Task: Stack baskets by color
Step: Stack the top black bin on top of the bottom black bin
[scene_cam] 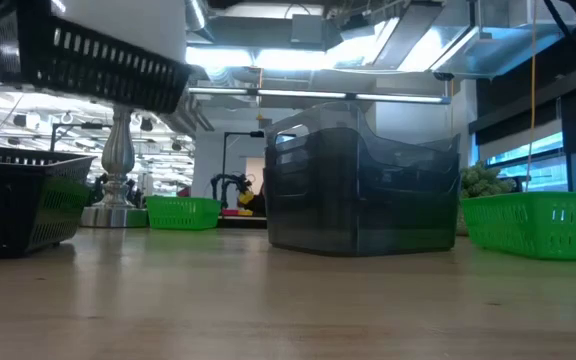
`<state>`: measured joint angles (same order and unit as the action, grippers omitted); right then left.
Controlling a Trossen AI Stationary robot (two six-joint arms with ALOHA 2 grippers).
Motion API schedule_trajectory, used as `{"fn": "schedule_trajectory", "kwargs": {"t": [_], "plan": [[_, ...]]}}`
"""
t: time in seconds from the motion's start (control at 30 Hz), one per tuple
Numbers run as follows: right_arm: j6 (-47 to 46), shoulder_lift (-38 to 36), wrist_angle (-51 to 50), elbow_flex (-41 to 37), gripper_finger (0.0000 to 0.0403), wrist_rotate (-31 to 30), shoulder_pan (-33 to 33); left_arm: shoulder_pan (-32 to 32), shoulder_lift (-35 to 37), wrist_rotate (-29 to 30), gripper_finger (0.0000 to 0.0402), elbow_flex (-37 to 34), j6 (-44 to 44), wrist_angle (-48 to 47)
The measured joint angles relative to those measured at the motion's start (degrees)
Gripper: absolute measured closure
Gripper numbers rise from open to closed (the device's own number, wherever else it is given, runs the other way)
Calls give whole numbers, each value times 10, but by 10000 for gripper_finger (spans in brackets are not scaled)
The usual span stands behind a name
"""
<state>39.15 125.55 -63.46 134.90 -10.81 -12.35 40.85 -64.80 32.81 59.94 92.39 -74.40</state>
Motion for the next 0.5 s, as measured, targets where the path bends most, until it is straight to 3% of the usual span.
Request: {"fn": "schedule_trajectory", "kwargs": {"t": [0.23,0.5], "plan": [[0,-42,2,1,327,-7,-7,65,-6,26,401,0,193,-2],[1,-85,3,0,327,-21,-11,134,-86,32,401,0,393,24]]}}
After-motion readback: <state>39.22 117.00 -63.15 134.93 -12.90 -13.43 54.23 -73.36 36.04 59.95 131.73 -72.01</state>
